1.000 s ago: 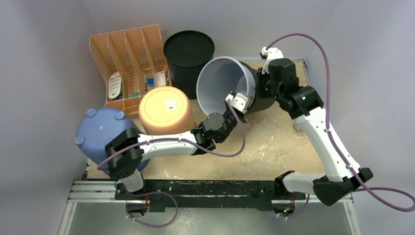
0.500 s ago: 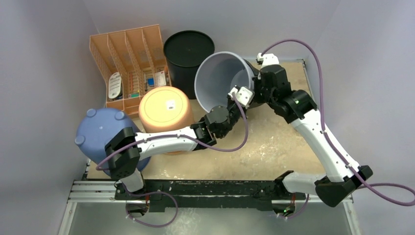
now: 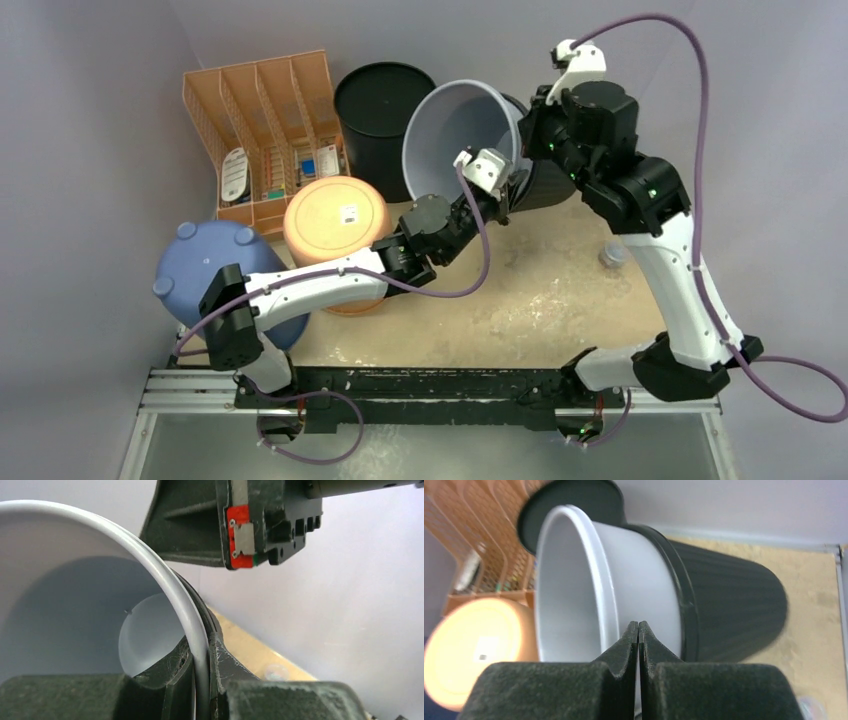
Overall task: Turn the large container upside down
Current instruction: Adjust the container in the container.
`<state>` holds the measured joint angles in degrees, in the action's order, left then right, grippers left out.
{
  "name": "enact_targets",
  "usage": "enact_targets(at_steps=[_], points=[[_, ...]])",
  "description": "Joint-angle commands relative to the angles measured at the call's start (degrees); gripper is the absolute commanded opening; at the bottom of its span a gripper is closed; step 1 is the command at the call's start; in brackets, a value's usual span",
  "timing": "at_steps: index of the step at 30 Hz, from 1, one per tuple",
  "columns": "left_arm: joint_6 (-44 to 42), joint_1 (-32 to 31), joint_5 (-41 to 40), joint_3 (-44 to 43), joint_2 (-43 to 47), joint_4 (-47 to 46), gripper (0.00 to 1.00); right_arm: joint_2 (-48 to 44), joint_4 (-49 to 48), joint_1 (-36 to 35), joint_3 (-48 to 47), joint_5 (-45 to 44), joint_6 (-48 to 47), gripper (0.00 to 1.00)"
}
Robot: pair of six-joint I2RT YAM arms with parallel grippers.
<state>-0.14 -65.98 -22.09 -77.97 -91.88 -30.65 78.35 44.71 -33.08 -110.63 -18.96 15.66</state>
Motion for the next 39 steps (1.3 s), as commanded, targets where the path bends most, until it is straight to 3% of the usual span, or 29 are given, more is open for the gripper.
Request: enact_targets(at_steps=[1, 5, 7, 11, 16, 18, 20, 23, 26, 28, 33, 39], points=[[-1.00, -2.66, 12.82, -7.28, 5.86, -15.27, 0.00, 1.08, -2.22, -2.25, 0.31, 2.27, 1.41, 0.03], [-1.18, -2.64, 13.07, -6.45, 7.33, -16.05, 0.00, 1.17, -0.70, -1.83, 11.61, -0.48, 3.09, 0.03], [-0.93, -2.67, 13.27, -5.81, 8.33, -15.97, 0.00, 0.88, -0.56, -1.76, 11.78, -0.17, 3.52, 0.02], [-1.18, -2.67, 12.82, -5.26, 8.47, -15.67, 0.00, 1.33, -0.01, -2.32, 2.47, 1.40, 2.13, 0.01], [-1.62, -2.59, 12.11, -5.31, 7.60, -15.26, 0.00, 6.03, 5.59, -7.99, -13.07, -1.01, 1.41, 0.01], [-2.38, -2.57, 11.63, -5.36, 7.42, -15.09, 0.00, 7.02, 6.72, -9.20, -14.49, -1.57, 1.59, 0.01], [-3.68, -2.51, 11.36, -5.42, 7.25, -14.79, 0.00, 6.33, 6.19, -9.37, -10.92, -2.83, 1.81, 0.02], [-4.94, -2.33, 11.58, -5.69, 7.66, -14.23, 0.00, 2.58, 4.12, -8.74, 2.77, -3.66, 4.29, 0.05], [-4.92, -2.39, 12.74, -5.93, 9.11, -12.41, 0.00, -1.99, -1.45, 0.83, 18.30, 1.84, 3.23, 0.03], [-3.91, -2.39, 12.31, -4.83, 10.01, -13.38, 0.00, -3.22, -2.76, 3.74, 20.27, 4.11, 2.92, 0.00], [-4.41, -2.25, 11.41, -4.57, 9.55, -13.63, 0.00, -2.18, -1.96, 2.99, 7.39, 5.37, 1.13, 0.00], [-4.56, -1.11, 10.39, -4.84, 9.03, -13.20, 0.00, 2.76, 3.23, -5.19, -8.66, 2.74, 1.57, 0.00]])
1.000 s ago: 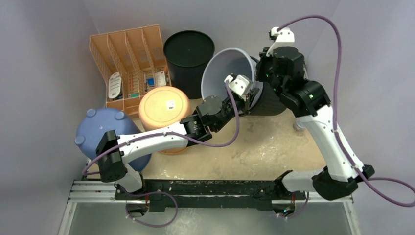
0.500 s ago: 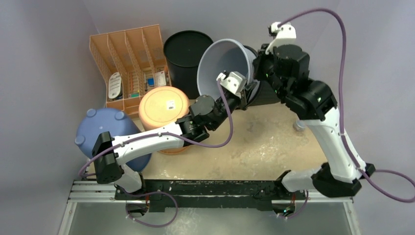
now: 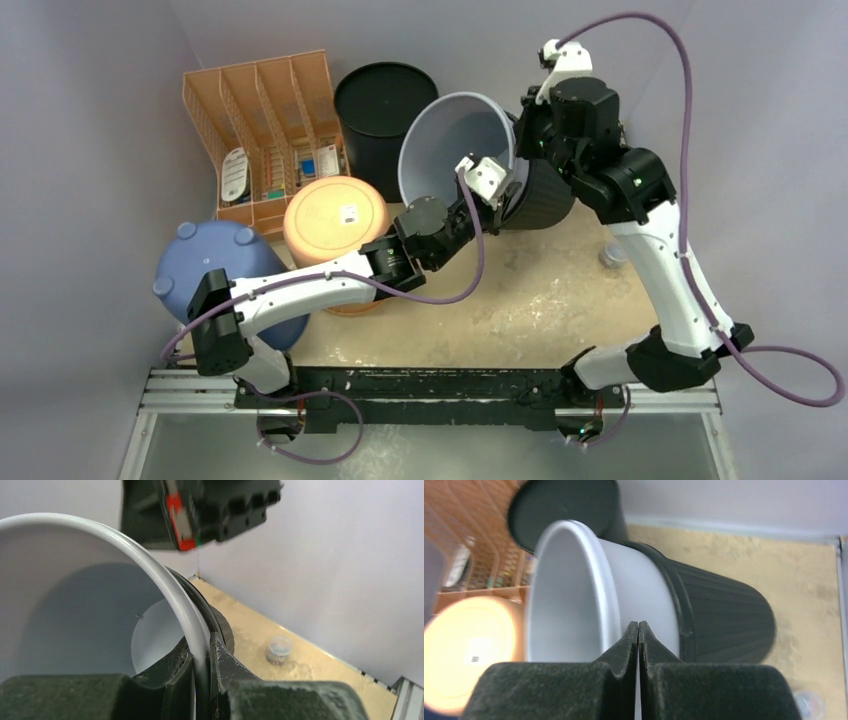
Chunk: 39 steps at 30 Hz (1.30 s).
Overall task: Turn the large container upside down
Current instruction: Adjust the container in the container.
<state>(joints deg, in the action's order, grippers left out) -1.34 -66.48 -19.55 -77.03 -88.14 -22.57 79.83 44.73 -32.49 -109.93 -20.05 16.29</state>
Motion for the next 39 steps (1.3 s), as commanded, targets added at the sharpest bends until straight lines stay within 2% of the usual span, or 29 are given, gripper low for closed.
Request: enact_targets(at_steps=[1, 3, 5, 9, 12, 14, 18, 21, 23, 31, 39], points=[[-3.20, -0.38, 7.85, -5.78, 5.26, -21.27, 0.00, 1.78, 3.81, -7.15, -11.82, 3.70, 1.61, 0.00], [-2.97, -0.06, 8.00, -5.63, 5.26, -21.18, 0.00, 2.04, 4.50, -8.24, -14.23, 3.29, 2.62, 0.00], [-2.90, 0.03, 7.86, -5.39, 5.28, -21.19, 0.00, 0.65, 4.16, -8.29, -11.52, 0.26, 2.96, 0.00], [-3.75, 0.28, 7.34, -5.03, 5.98, -21.15, 0.00, -4.41, 1.11, -7.30, 5.01, -6.76, 3.78, 0.02], [-4.15, 0.61, 7.49, -5.50, 6.57, -20.66, 0.00, -6.23, -0.07, -0.46, 15.81, -3.13, 3.93, 0.00], [-4.24, 0.72, 7.58, -5.55, 7.00, -19.74, 0.00, -9.45, -3.76, -0.11, 17.42, -0.53, 2.97, 0.00], [-3.15, 1.04, 7.37, -4.89, 6.82, -20.01, 0.00, -11.05, -6.25, -0.16, 10.21, 0.13, 1.38, 0.00], [-3.05, 1.08, 6.91, -4.44, 6.36, -19.66, 0.00, -12.05, -9.93, -0.14, 6.33, 6.23, 1.32, 0.00], [-3.06, 1.29, 6.49, -4.05, 6.24, -19.69, 0.00, -12.85, -11.05, -0.14, 4.44, 6.83, 1.90, 0.00], [-8.76, 2.68, 3.13, -5.73, 4.37, -20.34, 0.00, -11.38, -2.88, -0.15, 3.27, -0.87, 2.62, 0.00], [-10.78, 2.85, 4.38, -8.44, 2.86, -18.48, 0.00, -8.64, -1.82, -0.16, -4.71, 4.95, 2.66, 0.00]])
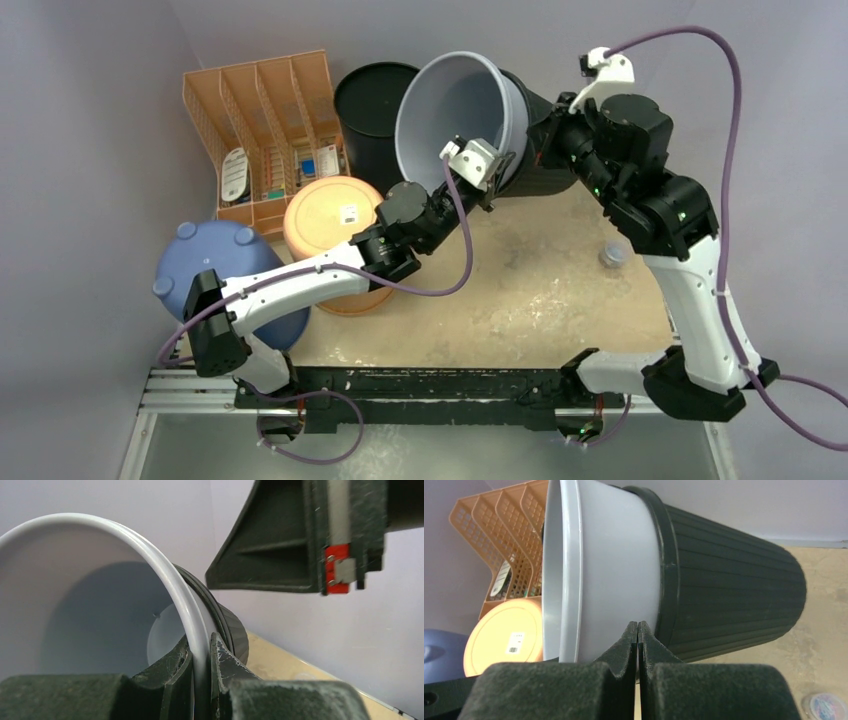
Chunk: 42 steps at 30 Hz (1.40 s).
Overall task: Turn the large container upside down
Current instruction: Adjust the container in the container.
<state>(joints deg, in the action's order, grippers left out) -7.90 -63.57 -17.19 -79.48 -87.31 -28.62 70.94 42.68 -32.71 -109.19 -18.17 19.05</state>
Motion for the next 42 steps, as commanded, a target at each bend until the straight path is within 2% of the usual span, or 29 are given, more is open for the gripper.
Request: enact_targets(at_steps=[1, 6, 8, 10, 13, 15, 19, 23, 25, 27, 30, 33, 35, 42], points=[[-4.08, 0.06, 2.18, -6.11, 1.83, -12.41, 0.00, 0.67, 0.43, -0.05, -6.23, 3.51, -0.07, 0.00], [-2.77, 0.29, 2.95, -6.30, 1.09, -12.84, 0.00, 2.84, 1.39, -0.03, -3.99, 0.98, -1.58, 0.00], [-2.60, 0.29, 3.16, -6.02, 1.20, -13.20, 0.00, 3.04, 1.93, 0.08, 2.02, -0.36, -1.54, 0.00], [-2.24, 0.29, 3.63, -5.79, 1.72, -13.50, 0.00, 3.45, 1.07, 1.79, 10.71, -6.31, -3.01, 0.00], [-1.69, 0.30, 4.77, -5.79, 2.51, -13.27, 0.00, 5.26, 0.79, 5.50, 17.77, -6.60, -3.58, 0.00], [-1.61, 0.29, 5.12, -5.73, 2.86, -12.94, 0.00, 5.35, -0.22, 5.44, 14.68, -6.48, -4.06, 0.00], [-1.42, 0.29, 5.23, -5.82, 2.54, -13.19, 0.00, 5.88, -1.76, 3.41, 1.80, 0.68, -5.15, 0.00], [-1.66, 0.30, 4.85, -5.95, 2.15, -12.84, 0.00, 11.71, 2.69, -4.94, -16.50, -3.02, -6.10, 0.00], [-1.98, 0.33, 4.31, -5.92, 2.08, -12.50, 0.00, 14.12, 4.41, -6.54, -21.15, -4.06, -6.34, 0.00], [-2.12, 0.29, 3.57, -6.11, 1.97, -11.91, 0.00, 12.98, 3.14, -6.59, -16.85, -7.14, -7.26, 0.00], [-2.44, 0.29, 3.40, -6.03, 2.32, -11.61, 0.00, 8.07, -0.30, -4.56, 0.51, -12.02, -5.29, 0.00], [-2.95, 0.29, 3.31, -5.82, 3.04, -10.85, 0.00, 1.69, -5.94, 2.80, 11.23, -4.26, -4.15, 0.00], [-3.08, 0.39, 2.78, -5.47, 3.26, -10.71, 0.00, -0.80, -7.93, 3.00, 11.05, -3.12, -5.13, 0.00], [-2.39, 0.49, 2.42, -4.46, 3.27, -11.60, 0.00, 0.88, -6.32, 3.00, -1.30, -2.36, -6.56, 0.00]])
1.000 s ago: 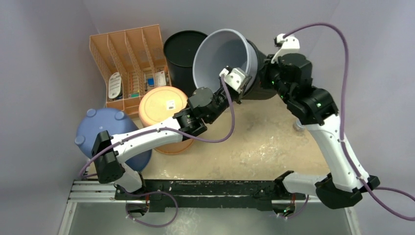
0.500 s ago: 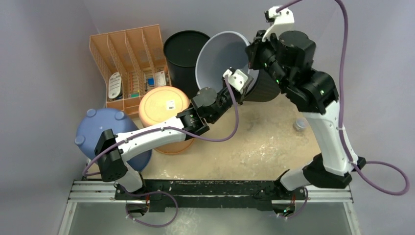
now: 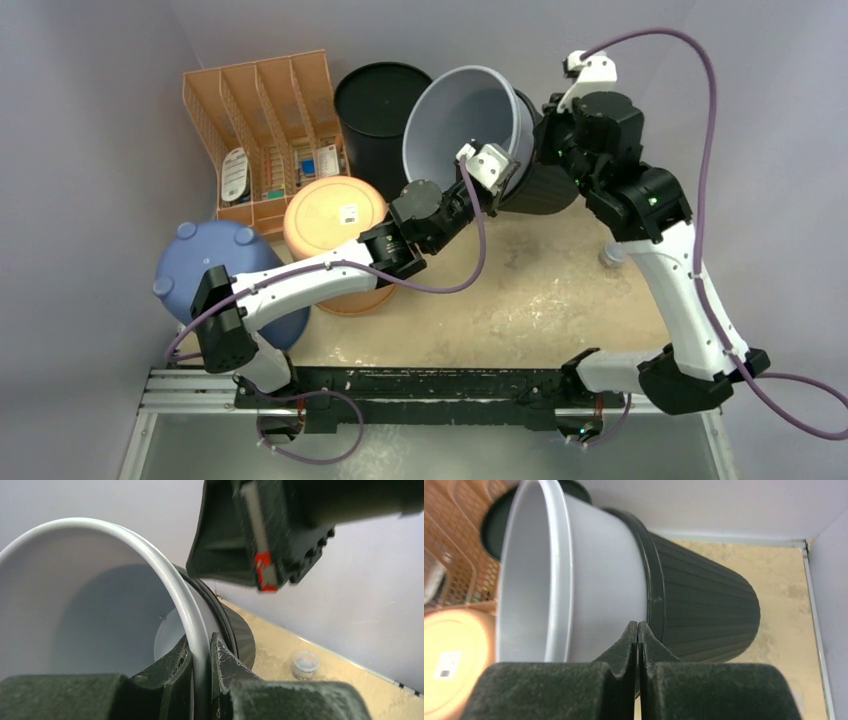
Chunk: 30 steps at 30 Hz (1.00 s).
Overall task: Turn the large container upside down
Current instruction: Adjust the container in the container.
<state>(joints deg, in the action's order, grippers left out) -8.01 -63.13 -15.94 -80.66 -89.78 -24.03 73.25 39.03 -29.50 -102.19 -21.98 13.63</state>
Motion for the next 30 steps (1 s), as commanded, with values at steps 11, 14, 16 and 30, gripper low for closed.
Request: enact_targets(at_steps=[11, 14, 16, 30], points=[[-2.36, 0.29, 1.28, -4.47, 4.44, -15.60, 0.00, -2.20, 0.28, -0.15, -3.37, 4.99, -0.15, 0.00], [-2.13, 0.30, 1.91, -4.59, 4.65, -15.96, 0.00, -0.44, -2.43, -0.13, 10.93, 6.72, -1.40, 0.00], [-2.03, 0.32, 2.50, -4.96, 4.65, -15.79, 0.00, 1.30, -0.55, -0.12, 11.77, 5.18, -0.44, 0.00], [-1.90, 0.38, 1.16, -5.20, 3.26, -14.97, 0.00, 0.77, -0.63, -0.64, -11.94, 6.33, -2.07, 0.00]])
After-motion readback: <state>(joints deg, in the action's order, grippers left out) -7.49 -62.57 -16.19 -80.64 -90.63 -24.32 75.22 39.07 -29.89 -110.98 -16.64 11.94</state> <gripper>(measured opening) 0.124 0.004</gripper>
